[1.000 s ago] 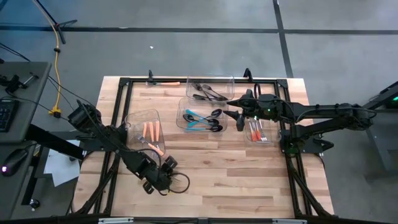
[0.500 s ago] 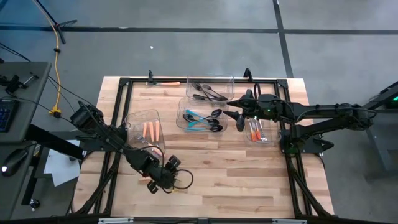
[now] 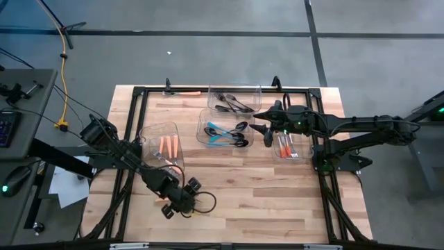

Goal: Sort silverware by color (type)
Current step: Put the light orange fork into the bottom left transparent bin

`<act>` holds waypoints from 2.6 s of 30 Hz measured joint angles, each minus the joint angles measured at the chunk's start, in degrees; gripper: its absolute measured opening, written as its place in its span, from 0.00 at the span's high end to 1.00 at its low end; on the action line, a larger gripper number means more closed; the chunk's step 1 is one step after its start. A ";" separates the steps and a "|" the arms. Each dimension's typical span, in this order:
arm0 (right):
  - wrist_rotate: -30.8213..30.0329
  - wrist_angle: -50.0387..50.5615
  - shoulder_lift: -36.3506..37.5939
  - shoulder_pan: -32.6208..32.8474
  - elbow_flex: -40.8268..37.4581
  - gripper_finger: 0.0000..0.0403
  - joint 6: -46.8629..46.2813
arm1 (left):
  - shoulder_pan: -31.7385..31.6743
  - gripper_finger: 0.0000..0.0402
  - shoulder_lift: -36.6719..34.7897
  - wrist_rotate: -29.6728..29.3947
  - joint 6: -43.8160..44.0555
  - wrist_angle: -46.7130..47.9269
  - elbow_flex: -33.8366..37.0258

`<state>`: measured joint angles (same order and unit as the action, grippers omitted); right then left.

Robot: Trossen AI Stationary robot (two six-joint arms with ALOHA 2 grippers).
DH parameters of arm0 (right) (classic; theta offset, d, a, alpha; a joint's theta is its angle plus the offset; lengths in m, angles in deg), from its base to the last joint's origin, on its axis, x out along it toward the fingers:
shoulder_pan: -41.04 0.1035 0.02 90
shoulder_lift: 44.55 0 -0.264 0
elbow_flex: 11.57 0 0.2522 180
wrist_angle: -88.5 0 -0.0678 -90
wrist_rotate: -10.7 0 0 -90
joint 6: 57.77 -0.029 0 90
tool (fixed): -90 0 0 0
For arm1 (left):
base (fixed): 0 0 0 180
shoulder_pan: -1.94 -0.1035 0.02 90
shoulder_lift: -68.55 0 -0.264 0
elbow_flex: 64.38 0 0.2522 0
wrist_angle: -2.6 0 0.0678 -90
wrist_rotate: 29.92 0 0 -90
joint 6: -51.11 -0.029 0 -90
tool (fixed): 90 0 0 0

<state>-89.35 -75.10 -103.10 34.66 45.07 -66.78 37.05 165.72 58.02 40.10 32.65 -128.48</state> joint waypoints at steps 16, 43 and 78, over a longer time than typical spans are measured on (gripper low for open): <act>-0.02 0.81 0.00 -0.01 0.01 0.50 0.02 | -1.53 0.57 0.81 -4.49 -2.76 -0.68 -1.73; 0.48 1.54 0.00 0.00 0.01 0.50 0.49 | 2.32 0.57 2.39 3.46 12.56 -1.12 -1.78; 0.42 1.63 0.00 0.01 0.01 0.50 0.04 | 1.86 0.99 0.48 3.49 17.02 6.03 -1.67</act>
<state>-88.93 -73.46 -103.10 34.67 45.09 -66.74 38.92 166.20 61.51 57.12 38.67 -130.14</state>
